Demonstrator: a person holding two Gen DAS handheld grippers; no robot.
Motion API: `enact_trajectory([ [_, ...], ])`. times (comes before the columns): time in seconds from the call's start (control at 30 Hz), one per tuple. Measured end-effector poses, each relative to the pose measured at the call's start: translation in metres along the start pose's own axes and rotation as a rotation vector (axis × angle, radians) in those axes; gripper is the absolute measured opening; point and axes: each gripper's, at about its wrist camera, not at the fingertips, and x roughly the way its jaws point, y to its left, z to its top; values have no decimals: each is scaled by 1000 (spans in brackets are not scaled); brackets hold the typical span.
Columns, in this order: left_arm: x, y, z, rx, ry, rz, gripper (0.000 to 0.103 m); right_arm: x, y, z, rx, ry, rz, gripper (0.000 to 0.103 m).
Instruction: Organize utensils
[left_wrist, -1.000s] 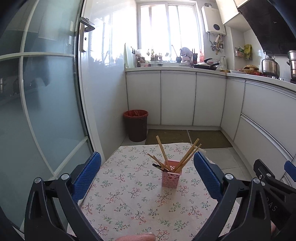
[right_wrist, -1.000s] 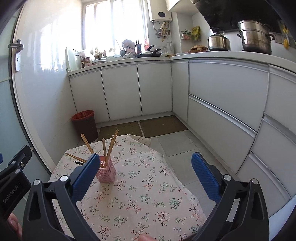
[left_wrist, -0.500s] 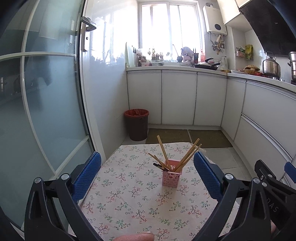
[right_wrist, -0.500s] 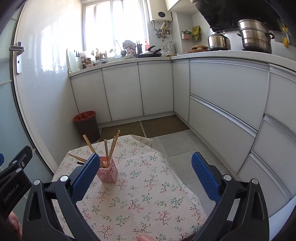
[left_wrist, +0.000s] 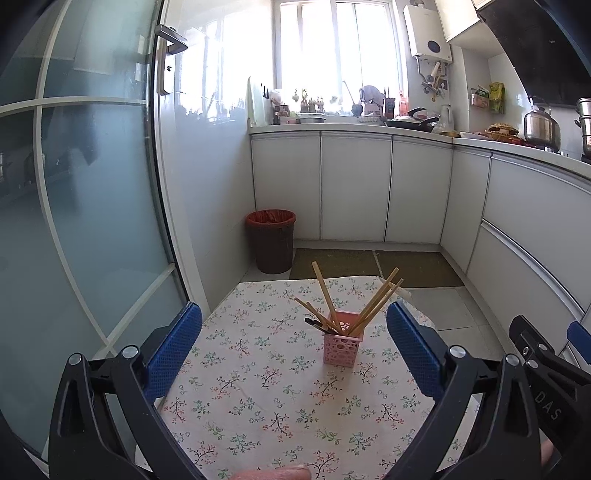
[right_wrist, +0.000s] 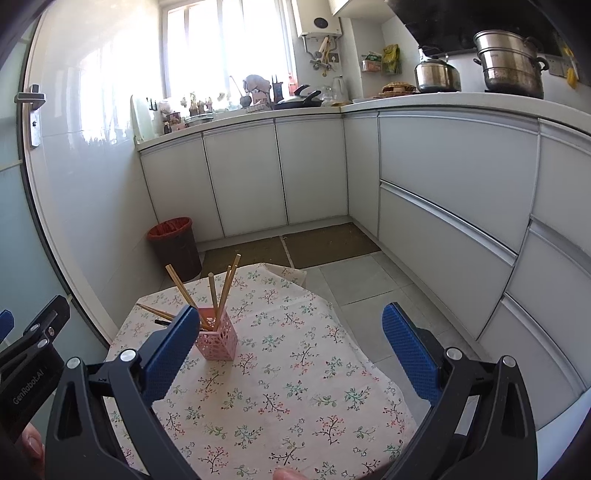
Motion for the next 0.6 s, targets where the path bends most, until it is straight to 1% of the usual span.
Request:
enact_trajectory([
  [0.6,2,1,-1,2,14,-6,96,2,1,0,4,16,10,96],
])
